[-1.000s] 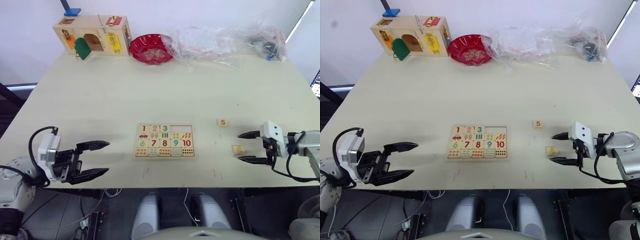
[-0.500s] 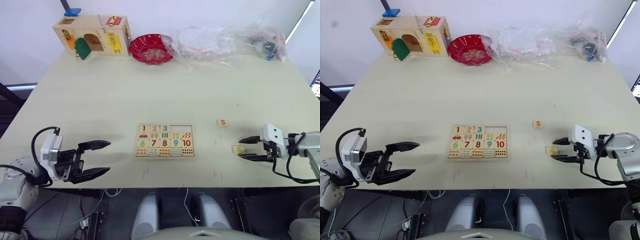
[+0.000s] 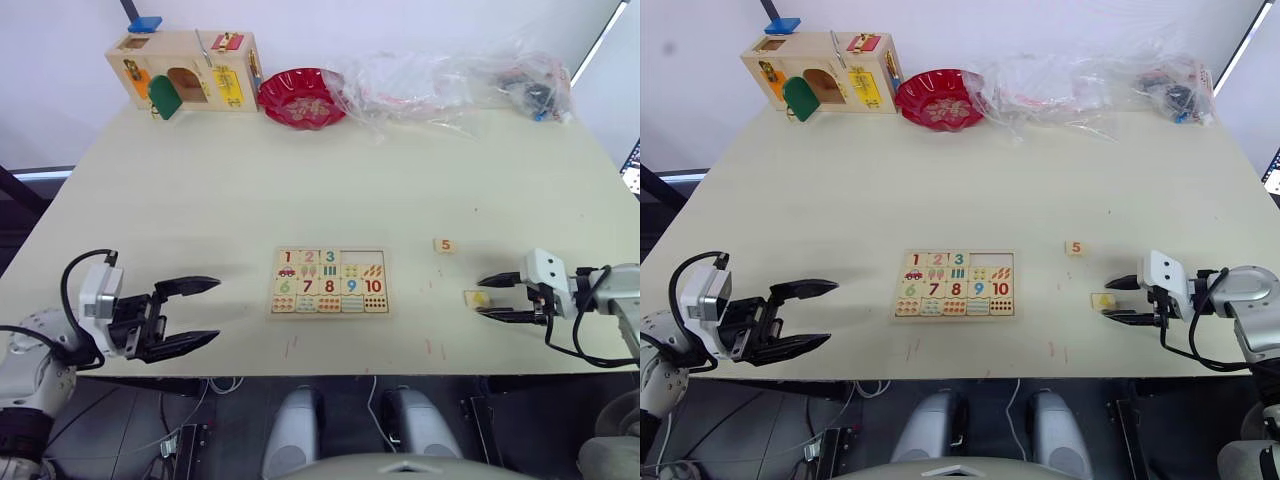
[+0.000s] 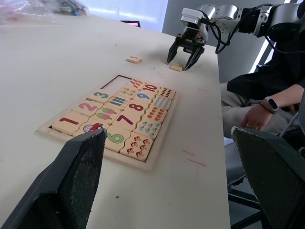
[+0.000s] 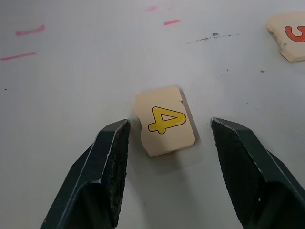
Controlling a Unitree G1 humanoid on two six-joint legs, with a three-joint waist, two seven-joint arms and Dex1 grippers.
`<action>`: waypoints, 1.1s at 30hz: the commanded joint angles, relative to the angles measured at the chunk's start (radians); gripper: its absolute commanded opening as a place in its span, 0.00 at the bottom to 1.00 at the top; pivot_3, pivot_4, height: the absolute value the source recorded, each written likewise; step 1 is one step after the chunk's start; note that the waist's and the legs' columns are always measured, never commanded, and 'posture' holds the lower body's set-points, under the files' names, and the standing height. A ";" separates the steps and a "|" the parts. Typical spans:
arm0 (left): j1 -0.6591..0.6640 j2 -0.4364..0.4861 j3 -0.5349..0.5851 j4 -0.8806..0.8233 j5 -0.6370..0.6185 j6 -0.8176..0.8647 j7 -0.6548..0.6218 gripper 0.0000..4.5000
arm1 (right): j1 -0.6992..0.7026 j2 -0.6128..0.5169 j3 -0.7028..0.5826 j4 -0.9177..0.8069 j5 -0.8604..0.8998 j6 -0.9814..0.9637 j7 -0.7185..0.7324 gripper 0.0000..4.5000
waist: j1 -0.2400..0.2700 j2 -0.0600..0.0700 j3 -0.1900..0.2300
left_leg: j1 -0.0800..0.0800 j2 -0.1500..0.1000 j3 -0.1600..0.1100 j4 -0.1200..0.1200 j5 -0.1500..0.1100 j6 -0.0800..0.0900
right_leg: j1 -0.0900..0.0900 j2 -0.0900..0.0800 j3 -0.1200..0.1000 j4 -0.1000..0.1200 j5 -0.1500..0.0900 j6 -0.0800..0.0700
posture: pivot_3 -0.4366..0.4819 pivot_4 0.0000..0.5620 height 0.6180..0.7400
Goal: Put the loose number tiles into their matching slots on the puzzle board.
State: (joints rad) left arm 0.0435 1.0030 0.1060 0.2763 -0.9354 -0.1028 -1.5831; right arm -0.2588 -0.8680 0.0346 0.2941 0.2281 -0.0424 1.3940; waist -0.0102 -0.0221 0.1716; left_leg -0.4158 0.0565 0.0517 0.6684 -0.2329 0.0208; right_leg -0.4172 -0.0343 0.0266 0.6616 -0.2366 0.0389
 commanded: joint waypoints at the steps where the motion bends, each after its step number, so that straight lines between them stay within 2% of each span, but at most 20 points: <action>1: -0.006 0.014 -0.004 0.000 -0.013 -0.016 -0.031 1.00 | -0.001 -0.008 0.002 -0.006 -0.003 -0.002 0.010 0.62 | 0.000 0.000 0.000 | 0.000 0.000 0.000 0.000 0.000 0.000 | 0.000 0.000 0.000 0.000 0.000 0.000 | 0.48 0.27 1.00; 16: -0.010 0.001 -0.004 0.010 -0.005 -0.021 -0.031 1.00 | -0.008 -0.007 0.000 -0.001 -0.003 -0.004 0.015 0.62 | 0.000 0.000 0.000 | 0.000 0.000 0.000 0.000 0.000 0.000 | 0.000 0.000 0.000 0.000 0.000 0.000 | 0.48 0.27 1.00; 19: -0.013 -0.006 -0.006 0.013 -0.002 -0.024 -0.031 1.00 | -0.007 -0.004 0.001 -0.004 -0.003 -0.002 0.013 0.47 | 0.000 0.000 0.000 | 0.000 0.000 0.000 0.000 0.000 0.000 | 0.000 0.000 0.000 0.000 0.000 0.000 | 0.48 0.27 1.00; 21: -0.014 -0.011 -0.007 0.013 0.000 -0.023 -0.031 1.00 | -0.007 -0.001 0.000 -0.005 -0.003 -0.002 0.009 0.28 | 0.000 0.000 0.000 | 0.000 0.000 0.000 0.000 0.000 0.000 | 0.000 0.000 0.000 0.000 0.000 0.000 | 0.48 0.27 1.00; 23: -0.013 -0.013 -0.007 0.012 0.001 -0.022 -0.031 1.00 | -0.005 -0.001 0.000 -0.008 0.000 0.001 0.011 0.21 | 0.000 0.000 0.000 | 0.000 0.000 0.000 0.000 0.000 0.000 | 0.000 0.000 0.000 0.000 0.000 0.000 | 0.48 0.27 1.00; 29: -0.006 -0.016 0.000 0.010 0.006 -0.026 -0.031 1.00 | -0.002 -0.004 -0.049 -0.086 0.032 -0.018 -0.023 0.21 | 0.000 0.000 0.000 | 0.000 0.000 0.000 0.000 0.000 0.000 | 0.000 0.000 0.000 0.000 0.000 0.000 | 0.48 0.27 1.00; 33: -0.003 -0.024 0.016 0.013 0.010 -0.027 -0.031 1.00 | -0.048 -0.015 -0.035 -0.238 0.039 0.159 -0.104 0.21 | -0.003 0.001 0.001 | 0.000 0.000 0.000 0.000 0.000 0.000 | 0.000 0.000 0.000 0.000 0.000 0.000 | 0.48 0.27 1.00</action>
State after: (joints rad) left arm 0.0373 0.9756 0.0984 0.2930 -0.9254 -0.1155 -1.5835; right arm -0.2776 -0.8671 0.0243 0.1322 0.2373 0.0547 1.3081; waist -0.0131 -0.0208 0.1724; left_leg -0.4159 0.0568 0.0519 0.6682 -0.2330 0.0207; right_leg -0.4178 -0.0343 0.0268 0.6618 -0.2366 0.0389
